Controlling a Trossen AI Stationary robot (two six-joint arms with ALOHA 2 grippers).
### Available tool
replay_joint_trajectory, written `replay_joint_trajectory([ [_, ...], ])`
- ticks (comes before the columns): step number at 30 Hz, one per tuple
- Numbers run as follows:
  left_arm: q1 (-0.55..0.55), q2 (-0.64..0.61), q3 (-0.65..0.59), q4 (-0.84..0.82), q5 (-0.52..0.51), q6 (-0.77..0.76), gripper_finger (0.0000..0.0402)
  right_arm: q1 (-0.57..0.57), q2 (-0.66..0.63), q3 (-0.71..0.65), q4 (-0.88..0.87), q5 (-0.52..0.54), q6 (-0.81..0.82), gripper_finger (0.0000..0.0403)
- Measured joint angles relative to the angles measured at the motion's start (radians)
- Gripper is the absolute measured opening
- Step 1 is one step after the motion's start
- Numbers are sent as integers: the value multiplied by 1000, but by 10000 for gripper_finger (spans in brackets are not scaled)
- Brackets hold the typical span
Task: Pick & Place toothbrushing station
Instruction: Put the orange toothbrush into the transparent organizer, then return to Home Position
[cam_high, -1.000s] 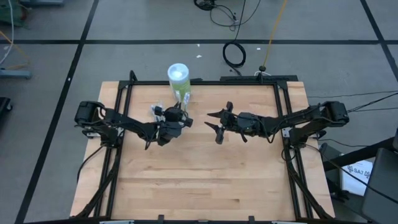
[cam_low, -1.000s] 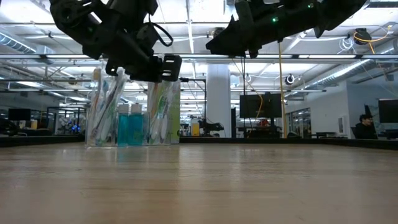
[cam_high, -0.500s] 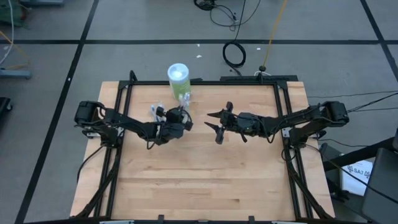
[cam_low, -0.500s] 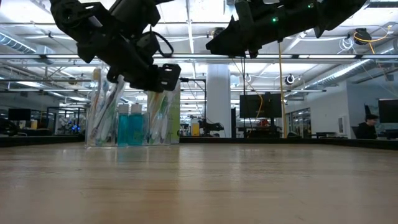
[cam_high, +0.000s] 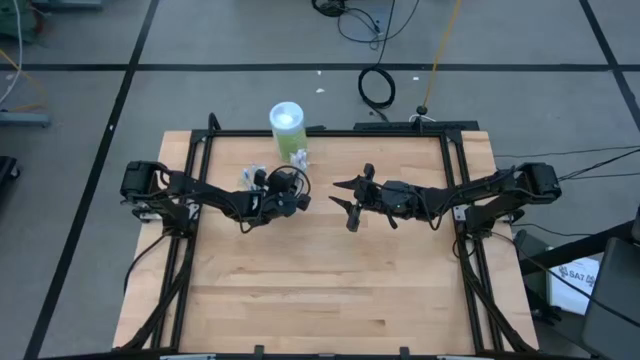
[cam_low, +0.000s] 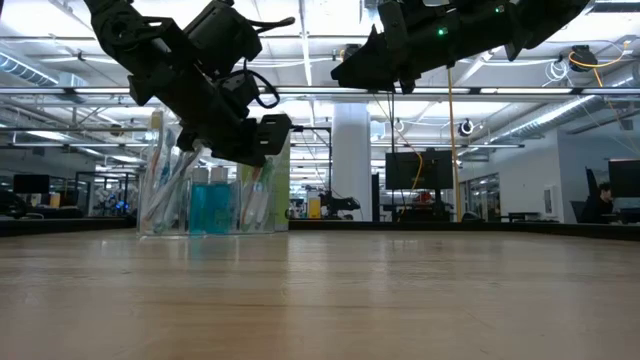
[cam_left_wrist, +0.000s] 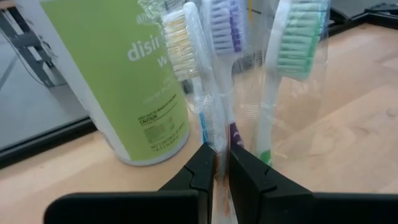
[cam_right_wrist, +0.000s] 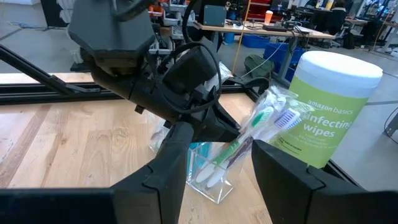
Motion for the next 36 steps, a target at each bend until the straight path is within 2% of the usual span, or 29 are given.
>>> replay_joint_trajectory([
  [16, 2, -6, 0, -2, 44, 29, 36, 0, 0, 0, -1, -1, 0, 173],
  [29, -17, -66, -1, -34, 54, 57, 144, 0, 1, 0, -10, -2, 0, 172],
  [32, -28, -110, -1, -94, 59, 51, 157, 0, 1, 0, -17, -2, 0, 171],
  [36, -53, -192, 0, -134, 60, 68, 153, 0, -27, 1, -74, -14, -9, 171],
])
